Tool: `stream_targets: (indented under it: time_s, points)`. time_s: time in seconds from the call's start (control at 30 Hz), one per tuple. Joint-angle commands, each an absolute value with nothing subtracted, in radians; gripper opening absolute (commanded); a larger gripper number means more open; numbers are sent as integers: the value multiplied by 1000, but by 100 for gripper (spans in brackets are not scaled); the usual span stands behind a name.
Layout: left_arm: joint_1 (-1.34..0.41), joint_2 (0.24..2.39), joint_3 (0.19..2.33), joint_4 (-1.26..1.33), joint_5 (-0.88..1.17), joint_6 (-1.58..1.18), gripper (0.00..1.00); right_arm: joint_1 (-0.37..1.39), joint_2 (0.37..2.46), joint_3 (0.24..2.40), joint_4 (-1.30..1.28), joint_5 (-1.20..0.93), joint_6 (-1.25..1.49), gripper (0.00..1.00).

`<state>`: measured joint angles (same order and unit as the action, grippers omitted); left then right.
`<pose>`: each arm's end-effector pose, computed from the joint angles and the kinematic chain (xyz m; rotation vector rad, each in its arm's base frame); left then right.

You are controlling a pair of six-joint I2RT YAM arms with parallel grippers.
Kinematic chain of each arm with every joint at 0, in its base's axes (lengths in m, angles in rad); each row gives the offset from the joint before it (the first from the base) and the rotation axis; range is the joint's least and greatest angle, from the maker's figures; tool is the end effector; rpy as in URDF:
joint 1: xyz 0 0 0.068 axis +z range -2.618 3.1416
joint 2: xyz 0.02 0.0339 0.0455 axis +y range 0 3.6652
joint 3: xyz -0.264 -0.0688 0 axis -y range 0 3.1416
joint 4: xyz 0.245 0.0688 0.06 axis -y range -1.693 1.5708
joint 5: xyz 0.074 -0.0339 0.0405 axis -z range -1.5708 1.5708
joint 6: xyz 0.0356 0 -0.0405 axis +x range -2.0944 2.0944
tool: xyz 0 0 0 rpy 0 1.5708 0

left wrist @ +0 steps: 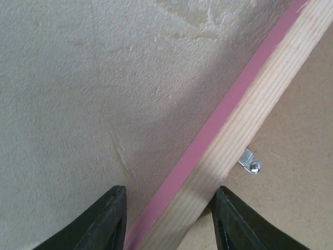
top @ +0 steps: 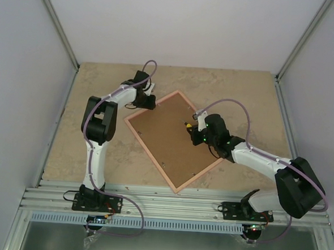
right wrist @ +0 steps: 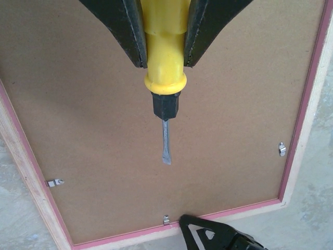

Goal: Take the photo out of the frame

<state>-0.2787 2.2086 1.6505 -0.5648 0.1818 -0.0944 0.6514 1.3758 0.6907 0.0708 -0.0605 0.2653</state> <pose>0.4443 -0.1338 0.1485 0.3057 2.6963 -0.3576 0.2262 0.1751 0.2008 -0.4651 2.1958 0.5757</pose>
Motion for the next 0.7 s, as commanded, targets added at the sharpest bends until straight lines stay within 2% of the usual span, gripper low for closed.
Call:
stream_targets:
  time_s: [0.0, 0.2, 0.67]
  points:
    - [-279, 2220, 1633, -612, 194, -122, 41, 647, 1388, 713, 86, -71, 259, 0]
    - [-280, 2180, 1572, -630, 158, -174, 31, 647, 1397, 718, 99, -75, 269, 0]
    - [-282, 2030, 1336, -638, 202, -313, 29, 649, 1424, 735, 109, -127, 282, 0]
